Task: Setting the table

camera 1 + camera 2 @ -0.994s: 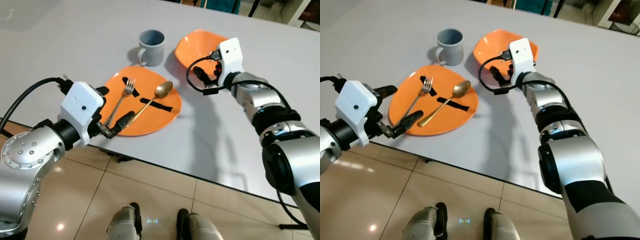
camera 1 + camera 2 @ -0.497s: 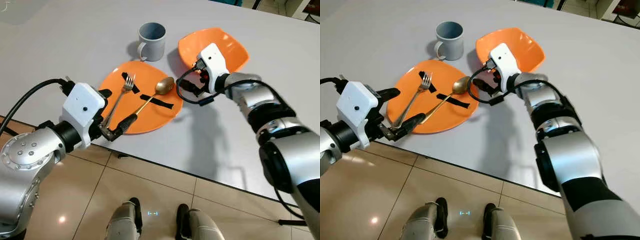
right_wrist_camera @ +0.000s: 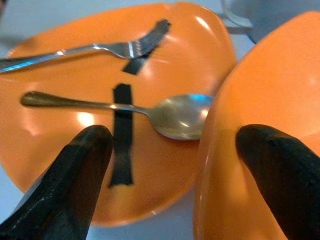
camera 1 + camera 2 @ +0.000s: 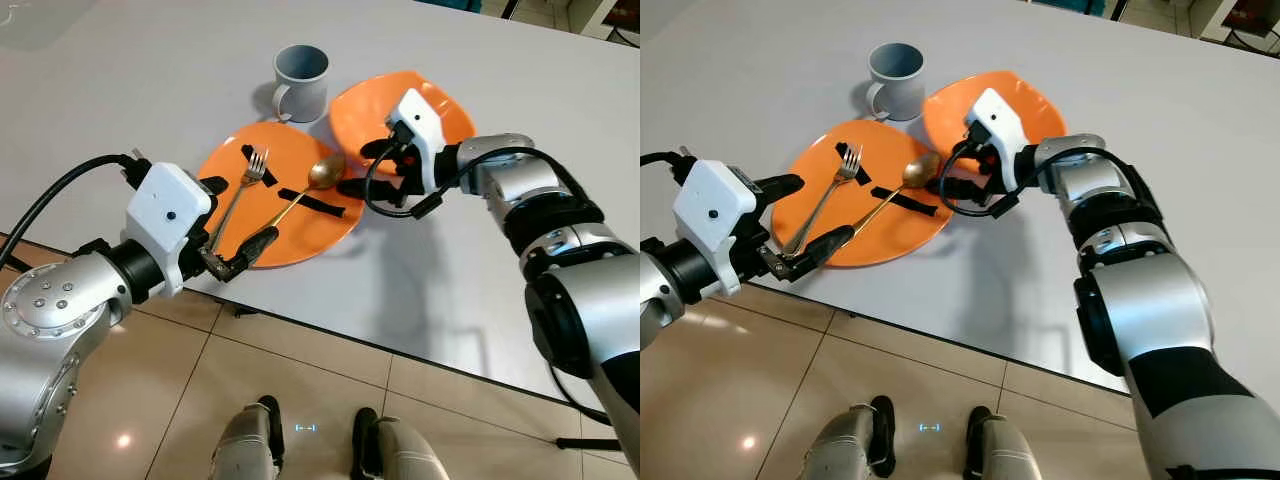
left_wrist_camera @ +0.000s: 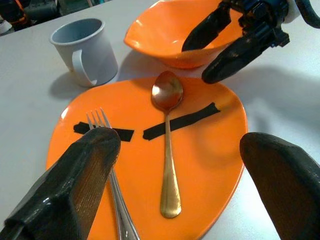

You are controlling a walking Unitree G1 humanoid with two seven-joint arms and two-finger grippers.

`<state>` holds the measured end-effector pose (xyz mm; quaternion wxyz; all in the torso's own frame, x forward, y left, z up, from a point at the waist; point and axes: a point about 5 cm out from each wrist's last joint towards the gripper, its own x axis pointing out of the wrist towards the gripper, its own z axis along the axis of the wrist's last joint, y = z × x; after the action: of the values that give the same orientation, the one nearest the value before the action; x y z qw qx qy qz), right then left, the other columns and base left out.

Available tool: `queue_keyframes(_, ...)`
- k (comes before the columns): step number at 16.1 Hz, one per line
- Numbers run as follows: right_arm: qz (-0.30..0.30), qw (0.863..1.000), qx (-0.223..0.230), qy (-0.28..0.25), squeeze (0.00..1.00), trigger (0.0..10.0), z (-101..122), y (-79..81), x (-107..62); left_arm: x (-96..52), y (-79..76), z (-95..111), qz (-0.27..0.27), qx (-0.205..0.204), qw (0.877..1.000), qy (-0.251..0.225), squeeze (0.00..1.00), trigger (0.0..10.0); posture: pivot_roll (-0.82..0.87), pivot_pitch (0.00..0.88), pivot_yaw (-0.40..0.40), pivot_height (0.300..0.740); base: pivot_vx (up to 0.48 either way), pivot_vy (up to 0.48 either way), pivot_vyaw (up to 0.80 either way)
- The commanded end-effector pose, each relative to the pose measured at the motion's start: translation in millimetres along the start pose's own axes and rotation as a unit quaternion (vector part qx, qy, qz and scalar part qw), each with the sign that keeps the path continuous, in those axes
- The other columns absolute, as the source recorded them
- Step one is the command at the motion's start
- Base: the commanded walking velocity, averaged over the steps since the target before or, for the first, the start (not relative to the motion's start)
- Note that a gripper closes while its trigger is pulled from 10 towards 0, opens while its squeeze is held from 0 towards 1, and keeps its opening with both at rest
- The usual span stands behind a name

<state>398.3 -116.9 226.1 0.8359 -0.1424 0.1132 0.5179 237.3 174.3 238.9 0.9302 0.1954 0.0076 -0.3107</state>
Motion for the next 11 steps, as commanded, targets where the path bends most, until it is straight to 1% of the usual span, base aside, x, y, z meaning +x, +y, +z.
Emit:
queue_keyframes(1, 0.008, 1.0, -0.009, -0.015, 0.91, 10.0, 10, 0.1, 0.2, -1.0, -2.6, 3, -0.01, 0.009, 1.0, -0.002, 0.0, 10.0, 0.2, 0.251, -0.038, 0.74, 0.0, 0.0, 0.0)
queue_keyframes(2, 0.007, 1.0, -0.005, -0.028, 0.9, 10.0, 13, -0.2, 0.3, 0.3, -2.0, 4, -0.008, 0.01, 1.0, -0.004, 0.0, 10.0, 0.2, 0.246, -0.038, 0.74, 0.0, 0.0, 0.0)
queue_keyframes(3, -0.005, 0.999, -0.004, -0.043, 0.87, 10.0, 17, -2.2, -0.9, 1.0, -1.1, 4, -0.004, 0.011, 1.0, -0.005, 0.0, 10.0, 0.2, 0.243, -0.039, 0.74, 0.0, 0.0, 0.0)
queue_keyframes(4, -0.061, 0.995, -0.02, -0.079, 0.0, 10.0, 29, -10.4, -7.0, 3.9, 2.2, 3, 0.012, 0.015, 1.0, -0.006, 0.0, 10.0, 0.19, 0.23, -0.04, 0.74, 0.0, 0.0, 0.0)
queue_keyframes(6, -0.086, 0.99, -0.022, -0.106, 0.0, 10.0, 36, -14.7, -12.1, 6.2, 4.4, 2, 0.026, 0.014, 1.0, -0.006, 0.0, 10.0, 0.19, 0.228, -0.04, 0.74, 0.0, 0.0, 0.0)
queue_keyframes(7, -0.123, 0.982, -0.038, -0.136, 0.0, 10.0, 44, -20.8, -21.4, 12.2, 6.6, 1, 0.049, 0.015, 0.999, -0.01, 0.0, 10.0, 0.18, 0.203, -0.045, 0.74, 0.0, 0.0, 0.0)
queue_keyframes(8, -0.158, 0.969, -0.047, -0.183, 0.0, 10.0, 56, -27.1, -34.7, 19.8, 9.2, 2, 0.09, 0.006, 0.996, -0.022, 0.0, 10.0, 0.17, 0.197, -0.047, 0.74, 0.0, 0.0, 0.0)
queue_keyframes(9, -0.171, 0.962, -0.042, -0.208, 0.0, 10.0, 61, -29.1, -39.9, 23.1, 9.7, 3, 0.104, -0.001, 0.994, -0.032, 0.0, 10.0, 0.15, 0.184, -0.042, 0.74, 0.0, 0.0, 0.0)
queue_keyframes(11, -0.224, 0.945, -0.007, -0.239, 0.0, 10.0, 59, -34.5, -50.2, 30.1, 7.3, 1, 0.126, -0.02, 0.991, -0.044, 0.0, 10.0, 0.12, 0.162, -0.038, 0.74, 0.0, 0.0, 0.0)
